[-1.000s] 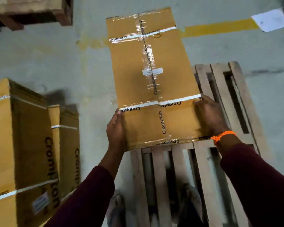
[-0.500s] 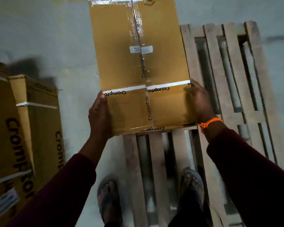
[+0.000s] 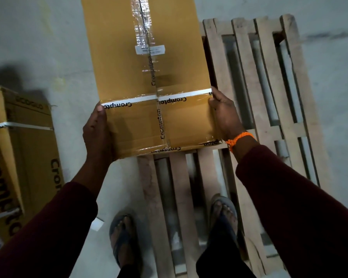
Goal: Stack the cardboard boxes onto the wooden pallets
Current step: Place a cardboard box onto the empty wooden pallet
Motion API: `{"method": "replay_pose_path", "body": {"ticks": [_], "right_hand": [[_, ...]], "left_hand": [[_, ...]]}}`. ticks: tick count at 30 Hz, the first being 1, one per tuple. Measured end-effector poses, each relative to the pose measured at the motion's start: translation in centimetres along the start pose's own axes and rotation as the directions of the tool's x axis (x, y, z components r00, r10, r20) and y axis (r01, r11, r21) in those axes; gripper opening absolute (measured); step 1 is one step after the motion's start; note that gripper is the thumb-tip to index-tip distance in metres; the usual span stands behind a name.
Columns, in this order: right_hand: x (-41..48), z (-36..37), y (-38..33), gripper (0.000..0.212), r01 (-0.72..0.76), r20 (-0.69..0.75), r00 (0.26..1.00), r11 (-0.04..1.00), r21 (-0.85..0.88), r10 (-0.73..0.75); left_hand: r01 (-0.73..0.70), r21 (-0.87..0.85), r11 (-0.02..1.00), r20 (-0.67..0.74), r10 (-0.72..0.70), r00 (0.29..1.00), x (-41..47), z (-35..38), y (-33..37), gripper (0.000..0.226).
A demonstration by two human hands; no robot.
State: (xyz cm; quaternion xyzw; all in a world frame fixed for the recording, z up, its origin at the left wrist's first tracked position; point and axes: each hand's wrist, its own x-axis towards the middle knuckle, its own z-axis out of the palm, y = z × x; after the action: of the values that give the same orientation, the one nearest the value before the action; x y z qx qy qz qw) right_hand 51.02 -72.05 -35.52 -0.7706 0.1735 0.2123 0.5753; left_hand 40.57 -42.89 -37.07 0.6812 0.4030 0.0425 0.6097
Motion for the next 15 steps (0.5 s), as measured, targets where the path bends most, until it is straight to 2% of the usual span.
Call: {"method": "replay_pose_path", "body": {"ticks": [5,10,13,15], "right_hand": [[-0.2,0.2,-0.1,0.045,-0.007,0.026,1.000,1.000,0.012,0.006],[-0.1,0.2,0.5,0.044,0.046,0.045,0.998,0.999,-0.029,-0.045],[-0.2,0.2,0.6,0.042,0.077,0.018,0.997,0.993,-0.085,-0.076],[-0.7,0.5,0.9,0.048,0.107,0.022,0.994,0.976,-0.191,-0.105]], "left_hand": [[0.005,-0.005,1.000,-0.024,-0.005,1.000,-0.1,-0.1,-0.3,0.043],[0.009,0.046,0.999,-0.025,-0.008,1.000,-0.4,-0.3,-1.0,0.053],[-0.008,0.069,0.998,-0.020,0.009,1.000,-0.3,-0.3,-1.0,0.056],[-0.016,0.125,0.992,0.001,0.016,1.000,-0.3,-0.5,-1.0,0.061]]}}
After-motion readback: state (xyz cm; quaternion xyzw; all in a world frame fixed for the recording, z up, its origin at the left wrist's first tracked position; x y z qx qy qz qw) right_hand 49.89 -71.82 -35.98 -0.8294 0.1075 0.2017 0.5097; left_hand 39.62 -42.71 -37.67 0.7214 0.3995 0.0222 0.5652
